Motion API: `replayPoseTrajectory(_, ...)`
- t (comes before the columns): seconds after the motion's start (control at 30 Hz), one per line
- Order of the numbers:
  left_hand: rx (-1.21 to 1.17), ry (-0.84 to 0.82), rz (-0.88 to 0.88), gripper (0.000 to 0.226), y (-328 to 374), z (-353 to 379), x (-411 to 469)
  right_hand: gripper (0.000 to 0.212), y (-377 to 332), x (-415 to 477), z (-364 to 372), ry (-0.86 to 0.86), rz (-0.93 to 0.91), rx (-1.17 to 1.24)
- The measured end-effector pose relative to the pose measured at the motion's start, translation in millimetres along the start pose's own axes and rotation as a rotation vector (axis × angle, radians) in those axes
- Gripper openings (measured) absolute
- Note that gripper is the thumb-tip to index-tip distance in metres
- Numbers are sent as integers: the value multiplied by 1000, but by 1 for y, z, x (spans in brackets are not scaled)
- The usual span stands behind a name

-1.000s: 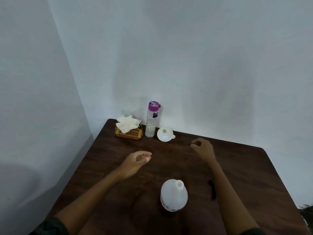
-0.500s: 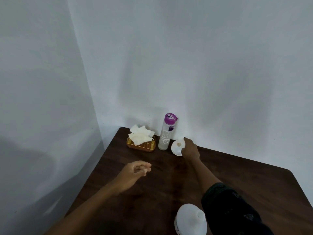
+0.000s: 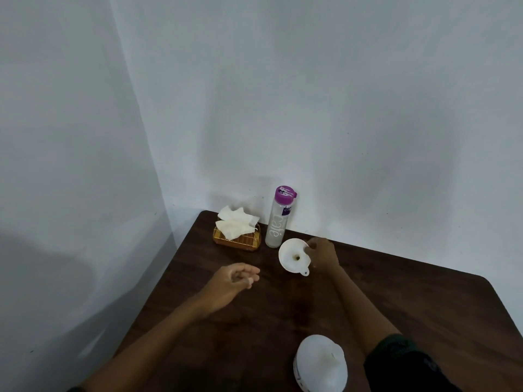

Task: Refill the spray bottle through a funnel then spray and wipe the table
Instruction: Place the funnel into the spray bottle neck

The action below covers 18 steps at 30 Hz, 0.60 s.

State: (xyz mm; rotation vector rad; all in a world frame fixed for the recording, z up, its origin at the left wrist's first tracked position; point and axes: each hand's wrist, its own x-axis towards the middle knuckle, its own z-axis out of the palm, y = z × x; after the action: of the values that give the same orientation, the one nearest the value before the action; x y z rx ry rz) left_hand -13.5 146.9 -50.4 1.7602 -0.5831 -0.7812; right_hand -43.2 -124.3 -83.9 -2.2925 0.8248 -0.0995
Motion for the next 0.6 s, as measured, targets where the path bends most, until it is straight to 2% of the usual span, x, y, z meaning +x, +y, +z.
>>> replayPoseTrajectory(0.17,24,12,21,31,16,22,-3,15,-9,-46,-33,-48,-20,263)
replayPoseTrajectory(0.27,28,48,31,50,29,39,-7,16,-14,-82,-56,-52,-63,355)
replayPoseTrajectory(0.37,-45,-58,80,67,43,53,-17,14,-17,-116,-77,-59,-89,437)
replayPoseTrajectory(0.47,35,-199,148,88,52,68,-31,17,-16,-148,-93,-58,-115,466)
replayPoseTrajectory(0.6,29,-208,210,82,53,89,-42,20,-13,-175,-103,-106,-133,478)
